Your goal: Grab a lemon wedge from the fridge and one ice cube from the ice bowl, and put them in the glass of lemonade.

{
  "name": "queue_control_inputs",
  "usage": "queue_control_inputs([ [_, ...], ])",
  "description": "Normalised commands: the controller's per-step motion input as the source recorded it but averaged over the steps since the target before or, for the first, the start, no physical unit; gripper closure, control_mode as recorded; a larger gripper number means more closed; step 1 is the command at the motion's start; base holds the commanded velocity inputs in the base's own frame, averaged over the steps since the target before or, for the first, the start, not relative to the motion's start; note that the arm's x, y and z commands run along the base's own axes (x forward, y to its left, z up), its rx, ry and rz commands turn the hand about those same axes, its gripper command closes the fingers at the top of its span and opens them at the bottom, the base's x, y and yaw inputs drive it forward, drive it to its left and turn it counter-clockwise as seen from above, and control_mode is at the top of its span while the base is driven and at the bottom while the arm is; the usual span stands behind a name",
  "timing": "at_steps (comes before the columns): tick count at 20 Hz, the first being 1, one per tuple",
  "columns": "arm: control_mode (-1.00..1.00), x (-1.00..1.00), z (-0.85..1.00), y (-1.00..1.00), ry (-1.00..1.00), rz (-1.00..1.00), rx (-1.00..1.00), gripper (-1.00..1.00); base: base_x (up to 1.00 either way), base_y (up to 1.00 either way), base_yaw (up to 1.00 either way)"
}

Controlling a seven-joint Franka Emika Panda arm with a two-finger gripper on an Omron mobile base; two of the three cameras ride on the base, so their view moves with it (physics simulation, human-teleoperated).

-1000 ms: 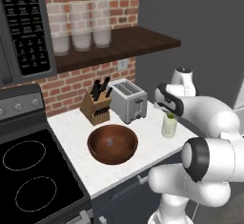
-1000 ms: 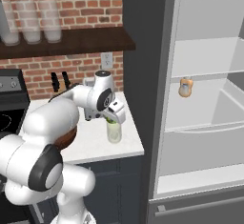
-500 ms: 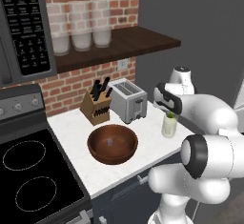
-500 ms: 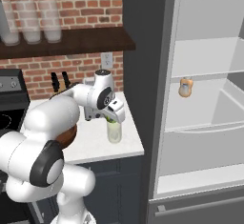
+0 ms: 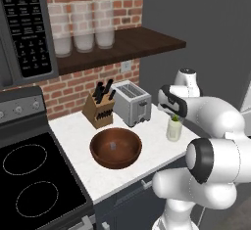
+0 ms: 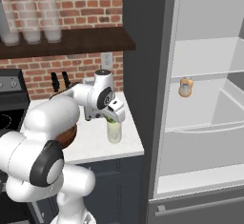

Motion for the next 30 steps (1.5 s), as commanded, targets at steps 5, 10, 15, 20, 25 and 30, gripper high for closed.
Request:
queue_control_inputs([
  [5, -1.0, 0.0, 0.0, 0.0, 0.0, 0.0, 0.0, -1.0, 0.0, 0.0, 0.0],
  [10, -1.0, 0.0, 0.0, 0.0, 0.0, 0.0, 0.0, -1.0, 0.0, 0.0, 0.0],
  [15, -1.0, 0.0, 0.0, 0.0, 0.0, 0.0, 0.0, -1.0, 0.0, 0.0, 0.0],
  [20, -1.0, 0.0, 0.05, 0.0, 0.0, 0.0, 0.0, -1.0, 0.0, 0.0, 0.0],
  [25, -1.0, -0.02, 0.09, -0.05, 0.0, 0.0, 0.02, -1.0, 0.0, 0.0, 0.0],
  [30, -1.0, -0.13, 0.15, -0.02, -0.07, 0.0, 0.05, -1.0, 0.0, 0.0, 0.0],
])
